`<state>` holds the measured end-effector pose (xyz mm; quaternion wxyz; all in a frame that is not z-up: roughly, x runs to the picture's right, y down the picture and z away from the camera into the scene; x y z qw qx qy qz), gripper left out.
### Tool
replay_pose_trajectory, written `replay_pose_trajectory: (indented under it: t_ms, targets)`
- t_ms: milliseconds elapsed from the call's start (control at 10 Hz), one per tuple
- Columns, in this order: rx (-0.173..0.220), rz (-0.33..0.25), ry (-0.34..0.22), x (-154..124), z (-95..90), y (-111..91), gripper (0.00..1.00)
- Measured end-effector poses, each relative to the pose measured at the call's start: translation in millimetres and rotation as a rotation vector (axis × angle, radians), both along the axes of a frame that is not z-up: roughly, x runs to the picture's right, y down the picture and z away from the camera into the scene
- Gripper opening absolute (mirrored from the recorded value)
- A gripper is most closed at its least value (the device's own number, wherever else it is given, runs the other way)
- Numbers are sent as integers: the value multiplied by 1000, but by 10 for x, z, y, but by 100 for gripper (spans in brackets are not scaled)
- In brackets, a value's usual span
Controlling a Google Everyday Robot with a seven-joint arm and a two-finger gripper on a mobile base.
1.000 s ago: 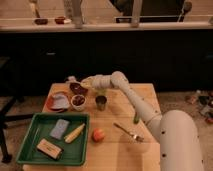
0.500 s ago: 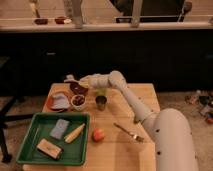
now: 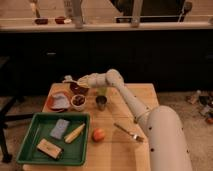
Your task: Place brush in purple bowl
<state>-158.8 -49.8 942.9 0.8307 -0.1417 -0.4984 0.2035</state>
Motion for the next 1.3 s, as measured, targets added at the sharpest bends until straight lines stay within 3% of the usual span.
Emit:
replay_pose_trajectory:
  t_ms: [400,700,1300]
  targets:
    - [-38,-25,0,-69,148,104,0]
    - [-44,-29,1,-51,168,114,4]
    - [-44,-30,2,-50,171,119,63]
